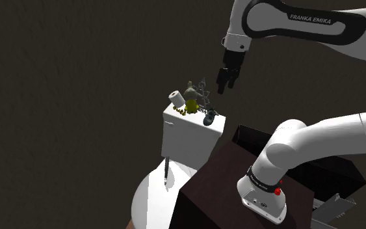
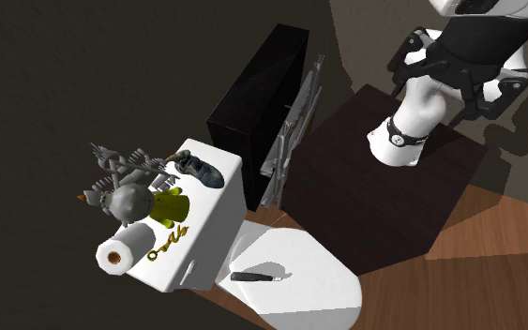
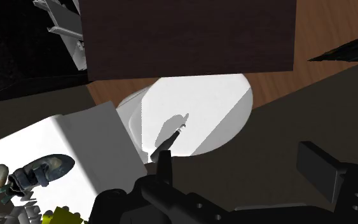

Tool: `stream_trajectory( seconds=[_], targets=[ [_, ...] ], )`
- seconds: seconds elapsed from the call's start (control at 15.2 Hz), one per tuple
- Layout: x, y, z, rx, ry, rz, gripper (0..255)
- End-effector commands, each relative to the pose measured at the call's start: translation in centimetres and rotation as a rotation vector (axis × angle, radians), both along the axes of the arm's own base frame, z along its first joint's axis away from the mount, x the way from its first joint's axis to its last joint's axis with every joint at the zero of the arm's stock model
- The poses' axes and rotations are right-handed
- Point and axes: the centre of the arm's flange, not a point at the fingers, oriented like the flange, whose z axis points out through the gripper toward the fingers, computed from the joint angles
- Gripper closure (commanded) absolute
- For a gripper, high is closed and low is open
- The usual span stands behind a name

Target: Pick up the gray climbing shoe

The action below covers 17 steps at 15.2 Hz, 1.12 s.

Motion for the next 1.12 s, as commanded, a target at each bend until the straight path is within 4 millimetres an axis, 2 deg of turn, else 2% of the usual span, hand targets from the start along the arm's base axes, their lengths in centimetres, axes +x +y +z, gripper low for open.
stream_trajectory(
  seconds=[0.0, 1.06],
  targets=[
    [0.0, 0.0, 0.0, 0.0, 0.0, 0.0, 0],
    [7.9, -13.2, -13.4, -0.045, -0.056, -0.09, 0]
  ],
)
